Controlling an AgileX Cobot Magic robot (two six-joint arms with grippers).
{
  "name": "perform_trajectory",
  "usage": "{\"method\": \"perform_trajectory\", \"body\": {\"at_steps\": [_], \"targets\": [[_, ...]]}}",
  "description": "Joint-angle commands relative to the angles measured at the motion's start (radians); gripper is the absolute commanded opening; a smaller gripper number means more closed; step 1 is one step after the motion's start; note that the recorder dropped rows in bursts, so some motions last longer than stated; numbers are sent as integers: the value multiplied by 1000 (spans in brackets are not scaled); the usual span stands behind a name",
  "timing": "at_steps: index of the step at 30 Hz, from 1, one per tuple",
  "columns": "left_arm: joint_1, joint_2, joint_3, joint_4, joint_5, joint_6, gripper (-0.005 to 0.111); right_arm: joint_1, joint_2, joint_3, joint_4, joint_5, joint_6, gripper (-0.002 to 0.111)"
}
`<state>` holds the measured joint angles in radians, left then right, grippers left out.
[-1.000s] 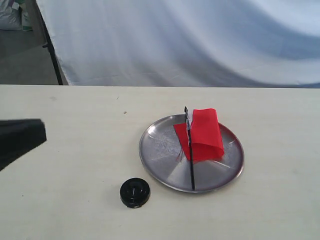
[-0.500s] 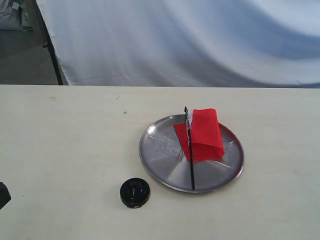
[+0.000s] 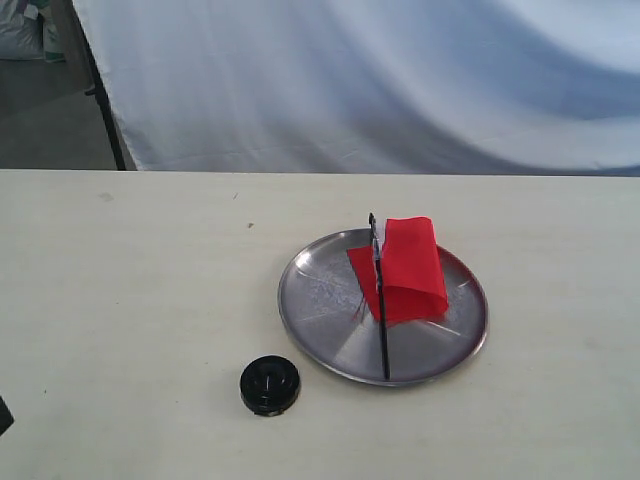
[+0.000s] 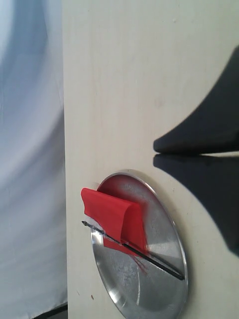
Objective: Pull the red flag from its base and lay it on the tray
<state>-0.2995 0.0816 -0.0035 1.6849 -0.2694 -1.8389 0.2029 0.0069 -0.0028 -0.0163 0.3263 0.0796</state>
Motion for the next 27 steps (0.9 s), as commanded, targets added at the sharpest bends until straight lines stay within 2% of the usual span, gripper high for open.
{"method": "perform_trajectory", "body": {"at_steps": [1, 9, 27], "targets": [[-1, -7, 3, 11, -62, -7, 0, 0, -7, 3, -9, -6, -2, 0], [-1, -7, 3, 11, -166, -7, 0, 0, -7, 3, -9, -6, -2, 0], [-1, -7, 3, 11, -176, -1, 0, 0, -7, 3, -9, -6, -2, 0]]}}
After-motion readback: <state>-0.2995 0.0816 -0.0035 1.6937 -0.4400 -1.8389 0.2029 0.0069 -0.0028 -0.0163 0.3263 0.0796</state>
